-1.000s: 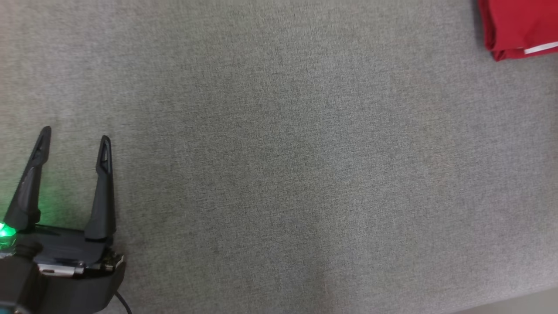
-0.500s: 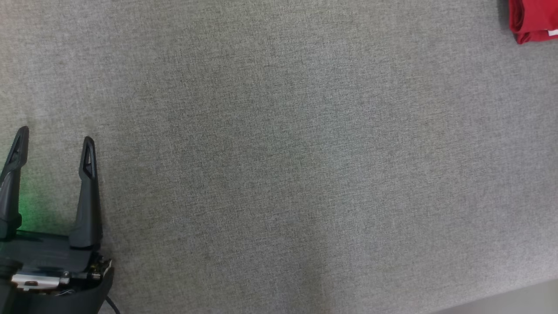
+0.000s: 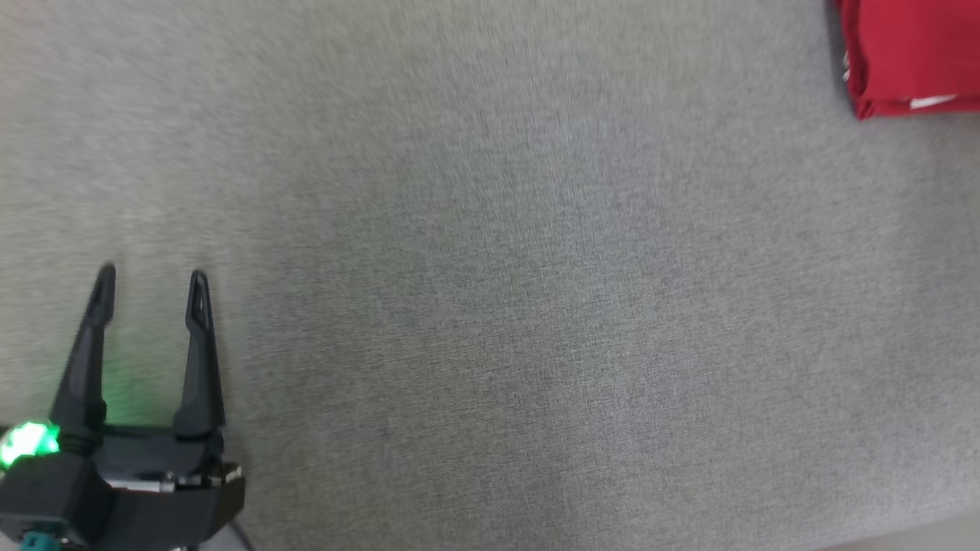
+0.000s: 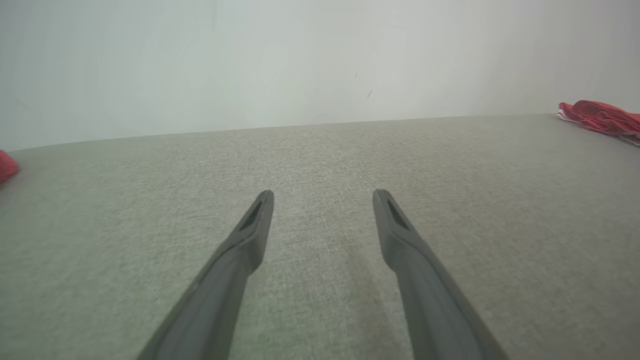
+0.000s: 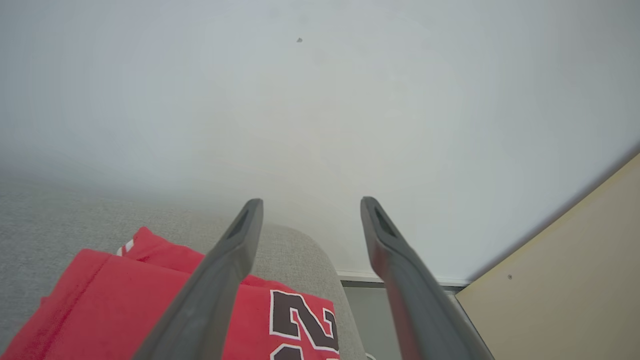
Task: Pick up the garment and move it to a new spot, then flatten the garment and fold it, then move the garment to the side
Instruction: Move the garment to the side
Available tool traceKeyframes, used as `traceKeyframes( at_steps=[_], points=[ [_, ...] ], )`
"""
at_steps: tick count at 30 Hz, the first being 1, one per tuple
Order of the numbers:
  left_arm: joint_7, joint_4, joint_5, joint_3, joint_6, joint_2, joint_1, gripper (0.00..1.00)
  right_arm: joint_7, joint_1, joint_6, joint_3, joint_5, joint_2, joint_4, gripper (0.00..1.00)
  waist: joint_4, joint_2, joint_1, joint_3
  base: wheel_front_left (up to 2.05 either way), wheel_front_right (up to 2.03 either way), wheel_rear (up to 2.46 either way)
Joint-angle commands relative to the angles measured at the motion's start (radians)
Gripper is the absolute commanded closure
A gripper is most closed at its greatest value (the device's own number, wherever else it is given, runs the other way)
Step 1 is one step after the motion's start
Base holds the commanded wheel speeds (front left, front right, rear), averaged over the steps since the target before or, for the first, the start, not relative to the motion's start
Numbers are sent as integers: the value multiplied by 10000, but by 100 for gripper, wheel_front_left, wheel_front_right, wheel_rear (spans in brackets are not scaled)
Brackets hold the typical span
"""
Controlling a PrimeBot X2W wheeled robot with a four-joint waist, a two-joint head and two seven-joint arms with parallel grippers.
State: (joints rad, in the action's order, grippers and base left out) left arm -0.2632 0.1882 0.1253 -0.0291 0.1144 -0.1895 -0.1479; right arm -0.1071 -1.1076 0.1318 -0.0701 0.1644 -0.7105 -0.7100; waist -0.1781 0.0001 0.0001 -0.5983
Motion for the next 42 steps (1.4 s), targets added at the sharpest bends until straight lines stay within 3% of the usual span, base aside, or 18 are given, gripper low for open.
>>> traceKeyframes(
  at_steps=[1,8,20,33,42],
  points=[
    [-22,-204,145,-93,-11,176,284,0,-116,384,-26,-100,52,232,211,0,477,-1,-1,1146,0,0,0],
    [-25,-944,225,-384,-14,624,836,0,-537,1459,-26,-329,170,958,780,0,903,-1,-1,2508,0,0,0],
    [-23,-1749,-62,-793,33,1003,1765,0,-598,4420,-27,194,361,2330,2437,0,1336,-1,-1,4404,0,0,0],
    [-25,-2176,-162,-1119,80,1162,2132,0,-624,8255,-26,1095,517,4092,4284,0,1365,-1,-1,5019,0,0,0],
    [-25,-2481,-214,-1199,72,1258,2313,0,-880,9938,-26,1204,494,5029,5052,0,1319,-1,-1,5348,0,0,0]
  ],
)
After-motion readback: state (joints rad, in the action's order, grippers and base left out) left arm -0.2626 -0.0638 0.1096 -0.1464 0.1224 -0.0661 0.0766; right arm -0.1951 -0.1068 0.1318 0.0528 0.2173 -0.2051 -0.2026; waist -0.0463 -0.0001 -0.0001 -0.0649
